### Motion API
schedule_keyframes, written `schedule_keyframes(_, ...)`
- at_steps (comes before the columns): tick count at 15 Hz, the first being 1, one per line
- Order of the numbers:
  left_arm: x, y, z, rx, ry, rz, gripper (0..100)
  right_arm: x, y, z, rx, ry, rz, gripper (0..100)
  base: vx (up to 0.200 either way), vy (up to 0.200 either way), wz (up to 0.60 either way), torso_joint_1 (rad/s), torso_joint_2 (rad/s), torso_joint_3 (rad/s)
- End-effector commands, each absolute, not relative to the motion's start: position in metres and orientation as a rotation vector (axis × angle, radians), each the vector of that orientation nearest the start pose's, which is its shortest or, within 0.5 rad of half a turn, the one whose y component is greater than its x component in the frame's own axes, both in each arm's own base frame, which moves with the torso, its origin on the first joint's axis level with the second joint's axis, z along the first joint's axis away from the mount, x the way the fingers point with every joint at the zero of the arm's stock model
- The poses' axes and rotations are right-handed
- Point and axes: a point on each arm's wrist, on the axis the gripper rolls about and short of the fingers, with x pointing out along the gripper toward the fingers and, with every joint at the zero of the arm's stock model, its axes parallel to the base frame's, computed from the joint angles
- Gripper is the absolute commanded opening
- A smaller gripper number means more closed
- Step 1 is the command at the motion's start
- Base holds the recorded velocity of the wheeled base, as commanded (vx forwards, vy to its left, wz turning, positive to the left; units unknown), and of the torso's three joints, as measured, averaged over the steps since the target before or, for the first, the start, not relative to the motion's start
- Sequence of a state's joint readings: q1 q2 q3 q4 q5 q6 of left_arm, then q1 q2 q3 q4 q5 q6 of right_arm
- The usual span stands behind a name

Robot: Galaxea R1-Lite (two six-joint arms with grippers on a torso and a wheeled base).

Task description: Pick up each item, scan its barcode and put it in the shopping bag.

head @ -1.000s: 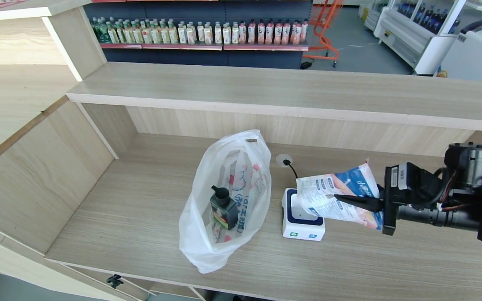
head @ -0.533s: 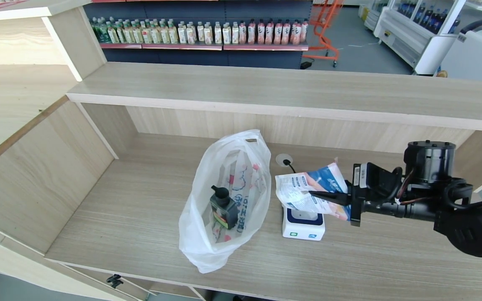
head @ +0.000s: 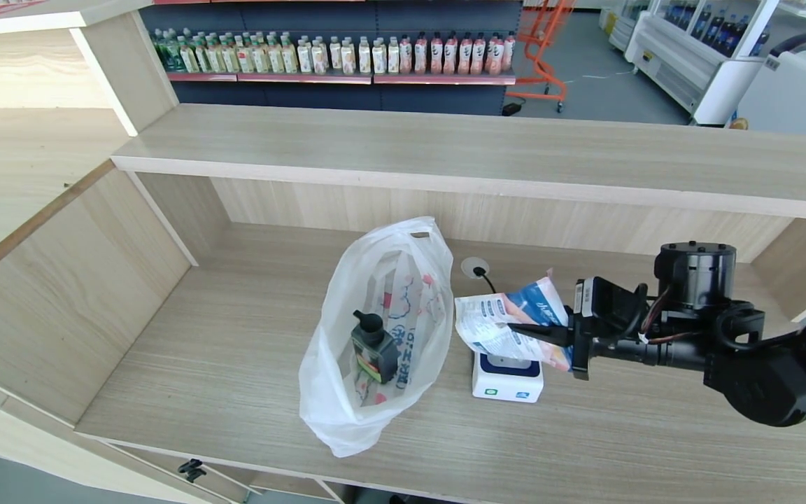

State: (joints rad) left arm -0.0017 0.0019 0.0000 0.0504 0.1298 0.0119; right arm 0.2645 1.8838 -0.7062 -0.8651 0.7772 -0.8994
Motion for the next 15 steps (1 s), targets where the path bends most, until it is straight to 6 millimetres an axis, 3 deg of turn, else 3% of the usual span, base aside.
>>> schedule_keyframes(1,-0.023,0.003,0.070,0.016,0.053,0.129,100,0.304,0.099,0.128,-0.725,-0.179,1.091,0,0.000,0.000,0.00,0.000,0.00,0.000)
schedule_keyframes(3,-0.023,0.003,0.070,0.016,0.053,0.129,100,0.301,0.098,0.134,-0.706,-0.185,1.085,0,0.000,0.000,0.00,0.000,0.00,0.000)
schedule_keyframes(5,-0.023,0.003,0.070,0.016,0.053,0.129,100,0.289,0.095,0.168,-0.532,-0.154,1.033,0,0.000,0.000,0.00,0.000,0.00,0.000)
schedule_keyframes(9,-0.023,0.003,0.070,0.016,0.053,0.129,100,0.290,0.115,0.197,-0.105,0.057,0.799,0,0.000,0.000,0.00,0.000,0.00,0.000)
schedule_keyframes(11,-0.023,0.003,0.070,0.016,0.053,0.129,100,0.300,0.135,0.195,0.041,0.195,0.762,0,0.000,0.000,0.00,0.000,0.00,0.000)
schedule_keyframes(15,-0.023,0.003,0.070,0.016,0.053,0.129,100,0.328,0.172,0.173,0.110,0.297,0.803,0,0.000,0.000,0.00,0.000,0.00,0.000)
